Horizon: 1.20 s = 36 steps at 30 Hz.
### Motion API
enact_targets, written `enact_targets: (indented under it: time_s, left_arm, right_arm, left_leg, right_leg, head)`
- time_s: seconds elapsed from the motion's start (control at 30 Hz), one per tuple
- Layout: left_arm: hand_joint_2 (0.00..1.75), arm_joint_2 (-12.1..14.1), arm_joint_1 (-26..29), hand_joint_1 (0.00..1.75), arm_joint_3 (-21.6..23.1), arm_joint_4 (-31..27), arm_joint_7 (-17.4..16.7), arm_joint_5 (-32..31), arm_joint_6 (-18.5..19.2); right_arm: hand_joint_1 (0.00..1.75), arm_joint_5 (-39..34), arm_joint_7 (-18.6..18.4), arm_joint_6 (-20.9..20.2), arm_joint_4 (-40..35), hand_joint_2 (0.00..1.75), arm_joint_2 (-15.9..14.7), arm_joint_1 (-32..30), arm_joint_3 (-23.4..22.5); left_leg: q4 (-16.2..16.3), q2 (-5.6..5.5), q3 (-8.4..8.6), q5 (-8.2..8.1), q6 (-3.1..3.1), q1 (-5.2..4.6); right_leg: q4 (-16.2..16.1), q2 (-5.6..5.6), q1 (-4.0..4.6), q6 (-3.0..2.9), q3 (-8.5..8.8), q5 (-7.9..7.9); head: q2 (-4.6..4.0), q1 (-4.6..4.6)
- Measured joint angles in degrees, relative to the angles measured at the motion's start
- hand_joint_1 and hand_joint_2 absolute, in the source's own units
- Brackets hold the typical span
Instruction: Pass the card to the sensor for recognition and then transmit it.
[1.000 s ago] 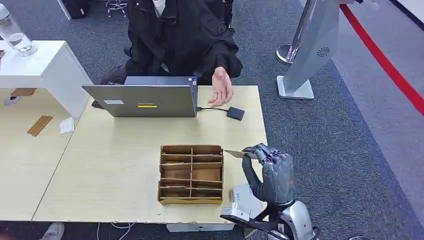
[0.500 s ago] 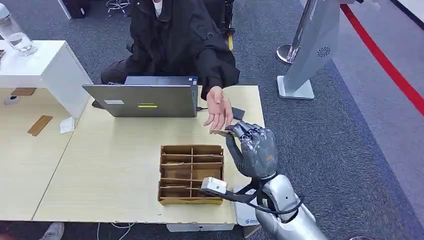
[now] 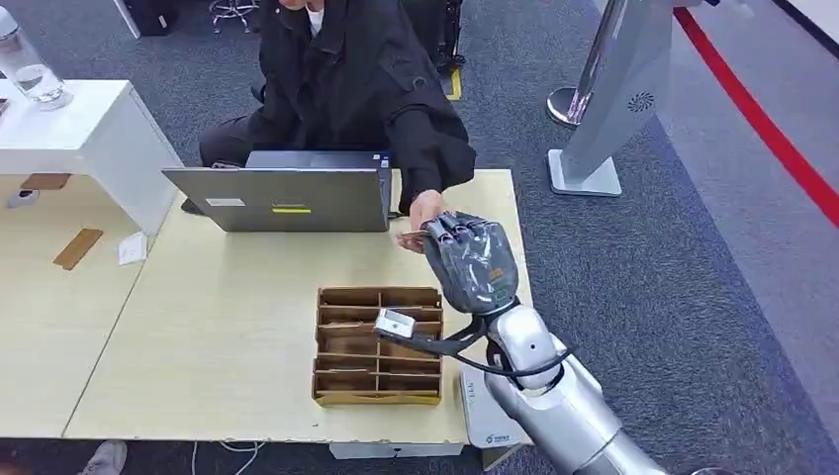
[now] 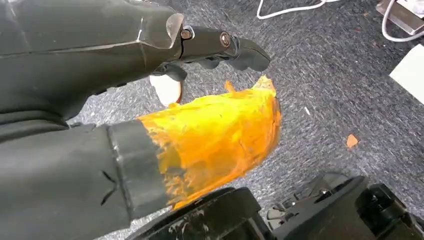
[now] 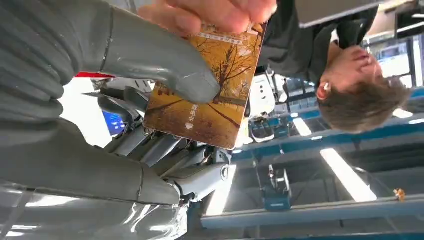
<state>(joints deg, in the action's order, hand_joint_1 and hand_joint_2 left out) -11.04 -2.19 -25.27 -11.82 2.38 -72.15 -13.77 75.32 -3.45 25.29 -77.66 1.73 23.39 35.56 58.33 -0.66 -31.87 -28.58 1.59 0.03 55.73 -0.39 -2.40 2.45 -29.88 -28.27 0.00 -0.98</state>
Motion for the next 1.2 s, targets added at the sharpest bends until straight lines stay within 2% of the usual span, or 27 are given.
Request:
enact_targets:
  time_s: [0.03, 0.07, 0.13, 0.17, 0.7, 1.2]
  left_arm:
    - [0.00, 0.0, 0.0, 0.00, 0.0, 0.0, 0.0, 0.0, 0.0]
    - [0.00, 0.0, 0.0, 0.00, 0.0, 0.0, 0.0, 0.0, 0.1]
    - [0.00, 0.0, 0.0, 0.00, 0.0, 0.0, 0.0, 0.0, 0.1]
    - [0.00, 0.0, 0.0, 0.00, 0.0, 0.0, 0.0, 0.0, 0.2]
    - [0.00, 0.0, 0.0, 0.00, 0.0, 0.0, 0.1, 0.2, 0.4]
    - [0.00, 0.1, 0.0, 0.00, 0.0, 0.0, 0.5, 0.5, -0.2]
  right_arm:
    - [0.17, 0.1, -0.2, -0.4, 0.5, 1.75, 0.2, 0.3, 0.2]
    - [0.00, 0.1, -0.5, -0.9, 1.1, 1.75, 0.3, 0.6, 0.3]
    - [0.00, 0.1, -1.2, -2.3, 2.3, 1.75, 0.5, 1.1, 0.7]
    - [0.00, 0.1, -1.4, -2.8, 2.7, 0.00, 0.5, 1.3, 0.8]
    - [0.00, -0.2, -1.3, -3.3, 6.2, 0.00, 0.7, 2.0, 2.4]
    - [0.00, -2.1, 0.3, -2.5, 3.6, 0.00, 0.7, 0.8, 3.3]
  left_leg:
    - [0.0, 0.00, 0.00, 0.00, 0.00, 0.00]
    - [0.0, 0.01, 0.00, 0.00, 0.00, 0.00]
    - [0.0, 0.00, 0.00, 0.00, 0.00, 0.00]
    - [0.0, 0.00, -0.01, 0.00, 0.00, 0.00]
    - [0.0, 0.01, 0.00, 0.00, 0.00, 0.00]
    - [0.0, 0.01, -0.01, 0.00, 0.00, 0.00]
  right_leg:
    - [0.0, 0.00, 0.00, 0.00, 0.00, 0.00]
    - [0.0, 0.01, 0.00, 0.00, 0.00, 0.00]
    - [0.0, 0.00, 0.00, 0.00, -0.01, 0.00]
    - [0.0, 0.00, 0.00, 0.00, -0.01, 0.00]
    - [0.0, 0.00, 0.00, 0.00, -0.02, 0.00]
    - [0.0, 0.01, 0.00, 0.00, -0.04, 0.00]
  head:
    - [0.00, 0.04]
    - [0.00, 0.02]
    - [0.00, 0.02]
    - [0.00, 0.02]
    - [0.00, 0.02]
    - [0.00, 0.02]
